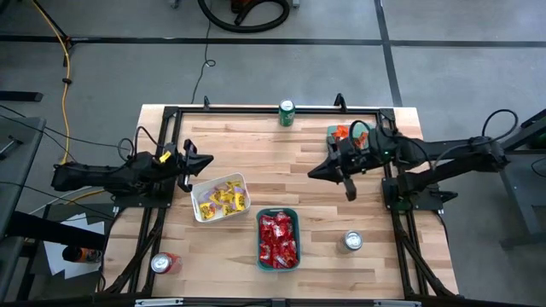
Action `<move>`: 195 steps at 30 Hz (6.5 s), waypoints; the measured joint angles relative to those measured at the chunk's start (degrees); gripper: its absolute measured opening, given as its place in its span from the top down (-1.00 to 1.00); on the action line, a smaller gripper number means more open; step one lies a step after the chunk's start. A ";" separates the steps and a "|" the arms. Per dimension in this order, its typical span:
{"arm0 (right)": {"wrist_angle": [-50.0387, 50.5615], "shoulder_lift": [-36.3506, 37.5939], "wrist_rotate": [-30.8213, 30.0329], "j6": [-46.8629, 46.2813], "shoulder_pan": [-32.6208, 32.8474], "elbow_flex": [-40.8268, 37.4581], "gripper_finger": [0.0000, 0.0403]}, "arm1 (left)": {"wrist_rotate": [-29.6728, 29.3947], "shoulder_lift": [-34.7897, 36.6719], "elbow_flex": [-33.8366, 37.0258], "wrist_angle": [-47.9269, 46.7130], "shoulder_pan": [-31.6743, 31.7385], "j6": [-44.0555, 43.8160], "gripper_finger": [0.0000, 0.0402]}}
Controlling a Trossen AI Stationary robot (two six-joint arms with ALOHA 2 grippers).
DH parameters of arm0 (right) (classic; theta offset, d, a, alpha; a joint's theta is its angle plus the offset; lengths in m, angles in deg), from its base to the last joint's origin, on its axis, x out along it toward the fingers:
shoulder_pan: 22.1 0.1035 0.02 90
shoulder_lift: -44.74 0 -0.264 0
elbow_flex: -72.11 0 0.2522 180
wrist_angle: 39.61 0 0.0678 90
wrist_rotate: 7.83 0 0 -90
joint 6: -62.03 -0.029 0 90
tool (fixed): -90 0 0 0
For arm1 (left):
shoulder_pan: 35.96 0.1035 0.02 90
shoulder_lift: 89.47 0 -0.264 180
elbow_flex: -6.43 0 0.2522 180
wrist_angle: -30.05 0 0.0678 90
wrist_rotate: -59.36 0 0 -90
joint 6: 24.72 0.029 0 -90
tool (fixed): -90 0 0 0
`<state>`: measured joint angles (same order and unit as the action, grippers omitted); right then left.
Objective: Sort candy
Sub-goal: Return to Home Position
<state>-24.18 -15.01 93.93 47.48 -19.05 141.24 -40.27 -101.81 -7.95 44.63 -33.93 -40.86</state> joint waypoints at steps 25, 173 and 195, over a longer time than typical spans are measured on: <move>1.54 31.29 1.32 3.13 -0.01 -25.16 1.00 | -0.37 -0.01 -0.04 -1.99 0.00 -3.78 1.00; -2.82 59.39 -7.13 7.52 -1.44 -54.75 1.00 | 3.06 12.13 -0.11 -26.85 -7.63 5.32 1.00; -2.82 59.39 -7.13 7.50 -1.46 -54.73 1.00 | 3.04 12.13 -0.11 -26.84 -7.63 5.32 1.00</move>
<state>-27.00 44.38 86.80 54.98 -20.52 86.51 -37.23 -89.68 -8.06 17.79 -41.56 -35.54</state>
